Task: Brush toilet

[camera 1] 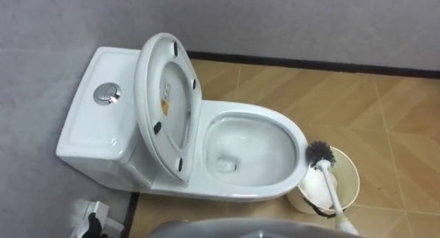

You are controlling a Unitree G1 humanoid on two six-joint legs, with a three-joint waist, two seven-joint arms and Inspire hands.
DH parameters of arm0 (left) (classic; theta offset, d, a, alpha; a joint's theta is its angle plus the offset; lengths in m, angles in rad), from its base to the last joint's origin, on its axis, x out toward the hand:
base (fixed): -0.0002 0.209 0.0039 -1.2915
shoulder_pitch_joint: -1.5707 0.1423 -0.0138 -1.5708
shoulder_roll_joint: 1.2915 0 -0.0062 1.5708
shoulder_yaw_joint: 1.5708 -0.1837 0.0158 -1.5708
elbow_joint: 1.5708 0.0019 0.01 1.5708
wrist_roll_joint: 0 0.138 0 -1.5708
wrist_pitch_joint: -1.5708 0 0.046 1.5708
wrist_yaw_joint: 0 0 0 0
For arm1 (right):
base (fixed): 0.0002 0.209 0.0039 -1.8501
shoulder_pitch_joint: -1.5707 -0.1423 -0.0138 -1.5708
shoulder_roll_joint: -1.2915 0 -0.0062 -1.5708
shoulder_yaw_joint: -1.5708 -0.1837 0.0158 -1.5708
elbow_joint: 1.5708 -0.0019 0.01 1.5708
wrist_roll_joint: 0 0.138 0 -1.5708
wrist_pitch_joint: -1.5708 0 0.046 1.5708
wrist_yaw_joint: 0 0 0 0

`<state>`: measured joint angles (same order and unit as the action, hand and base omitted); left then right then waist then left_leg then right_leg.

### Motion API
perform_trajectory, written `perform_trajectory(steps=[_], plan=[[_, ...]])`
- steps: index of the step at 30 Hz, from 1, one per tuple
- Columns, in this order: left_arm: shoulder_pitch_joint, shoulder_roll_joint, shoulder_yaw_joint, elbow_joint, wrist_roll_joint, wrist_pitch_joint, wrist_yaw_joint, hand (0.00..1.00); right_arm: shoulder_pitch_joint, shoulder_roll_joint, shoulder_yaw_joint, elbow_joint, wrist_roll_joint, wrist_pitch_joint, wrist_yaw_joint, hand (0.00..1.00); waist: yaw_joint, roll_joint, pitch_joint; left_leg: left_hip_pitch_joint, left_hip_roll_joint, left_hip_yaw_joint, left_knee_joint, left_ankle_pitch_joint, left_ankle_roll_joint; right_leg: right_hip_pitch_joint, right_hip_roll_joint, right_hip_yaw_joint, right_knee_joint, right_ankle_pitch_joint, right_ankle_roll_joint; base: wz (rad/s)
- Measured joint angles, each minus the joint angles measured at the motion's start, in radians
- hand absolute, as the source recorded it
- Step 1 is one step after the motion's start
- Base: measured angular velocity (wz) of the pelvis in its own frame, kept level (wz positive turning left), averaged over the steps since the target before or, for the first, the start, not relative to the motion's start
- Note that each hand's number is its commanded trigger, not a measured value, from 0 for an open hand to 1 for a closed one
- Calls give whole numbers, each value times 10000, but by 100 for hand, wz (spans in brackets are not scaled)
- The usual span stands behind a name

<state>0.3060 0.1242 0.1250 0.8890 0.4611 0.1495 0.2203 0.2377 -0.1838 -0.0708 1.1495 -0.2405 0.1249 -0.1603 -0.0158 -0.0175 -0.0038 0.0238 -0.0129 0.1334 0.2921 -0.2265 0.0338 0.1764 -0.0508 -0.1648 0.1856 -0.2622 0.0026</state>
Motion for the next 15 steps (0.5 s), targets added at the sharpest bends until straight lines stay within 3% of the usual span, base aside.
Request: perform_trajectory(steps=[8,15], plan=[[-349,-59,-304,655,18,45,-283,0,-27,113,1,181,5,317,703,0,-153,0,15,163,10,76,-26,-51,-18,77,27,249,5,-2,-6,-6],[-306,-187,-307,773,14,386,-630,0,-49,227,-6,171,-15,724,892,0,-235,-33,29,245,13,76,0,-120,12,154,8,281,-1,-10,-2,-2]])
